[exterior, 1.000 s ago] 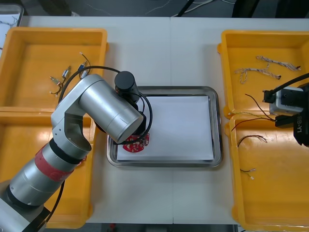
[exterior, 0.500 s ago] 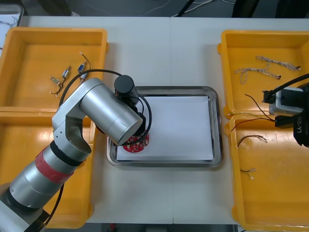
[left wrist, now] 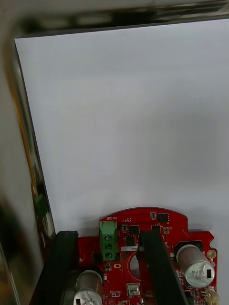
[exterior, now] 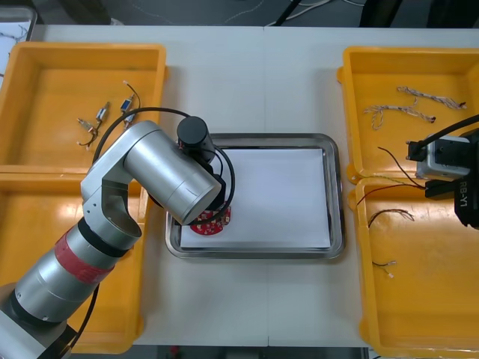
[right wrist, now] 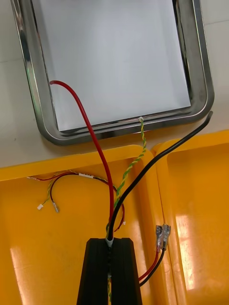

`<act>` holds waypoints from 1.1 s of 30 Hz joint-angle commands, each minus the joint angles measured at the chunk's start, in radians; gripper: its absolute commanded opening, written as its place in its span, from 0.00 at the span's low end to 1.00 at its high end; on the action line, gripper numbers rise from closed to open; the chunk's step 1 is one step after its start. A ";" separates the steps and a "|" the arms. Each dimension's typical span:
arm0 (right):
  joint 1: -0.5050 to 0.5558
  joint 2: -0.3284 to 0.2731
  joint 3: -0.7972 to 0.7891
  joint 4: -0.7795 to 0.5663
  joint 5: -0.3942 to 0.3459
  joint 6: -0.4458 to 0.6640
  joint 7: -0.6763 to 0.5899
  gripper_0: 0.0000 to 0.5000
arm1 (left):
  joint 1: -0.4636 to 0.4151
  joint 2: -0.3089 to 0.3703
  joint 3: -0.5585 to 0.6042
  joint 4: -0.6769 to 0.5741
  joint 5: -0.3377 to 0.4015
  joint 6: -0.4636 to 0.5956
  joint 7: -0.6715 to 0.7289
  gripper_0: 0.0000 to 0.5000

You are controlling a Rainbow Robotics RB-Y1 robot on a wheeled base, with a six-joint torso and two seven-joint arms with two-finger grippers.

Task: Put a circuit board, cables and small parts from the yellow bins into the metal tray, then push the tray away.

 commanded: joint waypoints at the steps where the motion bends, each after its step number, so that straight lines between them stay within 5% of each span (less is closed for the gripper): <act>1: -0.024 -0.038 0.000 -0.036 -0.013 0.003 -0.048 0.00 | 0.019 -0.025 -0.005 -0.029 -0.012 0.008 -0.076 0.73; 18: -0.023 -0.038 0.001 -0.053 -0.013 0.003 -0.062 0.00 | 0.005 -0.013 0.185 -0.305 0.137 0.275 -0.099 0.74; 24: -0.026 -0.039 0.029 -0.073 -0.017 0.003 -0.083 0.00 | -0.002 0.039 0.348 -0.346 0.240 0.275 -0.199 0.96; 33: -0.072 -0.039 0.147 -0.112 0.002 0.003 -0.163 0.00 | -0.001 0.156 0.544 -0.308 0.334 0.275 -0.316 0.98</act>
